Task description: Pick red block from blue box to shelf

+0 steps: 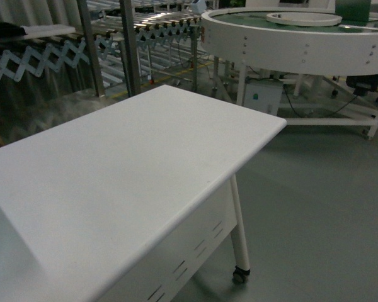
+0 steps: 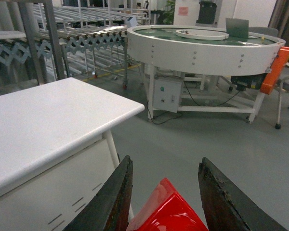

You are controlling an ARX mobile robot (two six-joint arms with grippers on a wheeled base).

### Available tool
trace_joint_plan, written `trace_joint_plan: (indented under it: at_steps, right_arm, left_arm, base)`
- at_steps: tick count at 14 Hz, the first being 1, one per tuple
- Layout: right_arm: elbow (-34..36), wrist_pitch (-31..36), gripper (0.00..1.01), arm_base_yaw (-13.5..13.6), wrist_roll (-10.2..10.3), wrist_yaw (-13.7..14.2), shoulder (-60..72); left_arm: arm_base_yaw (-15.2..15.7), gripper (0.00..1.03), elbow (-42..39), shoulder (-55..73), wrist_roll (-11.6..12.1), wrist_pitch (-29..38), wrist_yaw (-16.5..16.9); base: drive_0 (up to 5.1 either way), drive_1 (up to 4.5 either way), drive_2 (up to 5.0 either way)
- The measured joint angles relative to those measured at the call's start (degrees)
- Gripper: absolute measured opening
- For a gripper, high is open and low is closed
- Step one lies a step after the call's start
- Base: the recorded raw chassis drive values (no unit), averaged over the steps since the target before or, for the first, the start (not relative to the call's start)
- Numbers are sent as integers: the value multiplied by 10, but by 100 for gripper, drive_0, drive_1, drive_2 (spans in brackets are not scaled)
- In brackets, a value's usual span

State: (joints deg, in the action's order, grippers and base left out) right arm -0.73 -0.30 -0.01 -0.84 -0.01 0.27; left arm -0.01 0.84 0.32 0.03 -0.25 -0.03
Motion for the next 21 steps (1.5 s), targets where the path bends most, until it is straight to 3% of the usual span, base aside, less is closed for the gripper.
trace_joint_plan:
  at_steps: [21]
  right_arm:
    - [0, 0, 36, 0, 0, 0, 0]
  left_arm:
    - [0, 98, 0, 0, 0, 0, 0]
  base:
    - [-144, -144, -144]
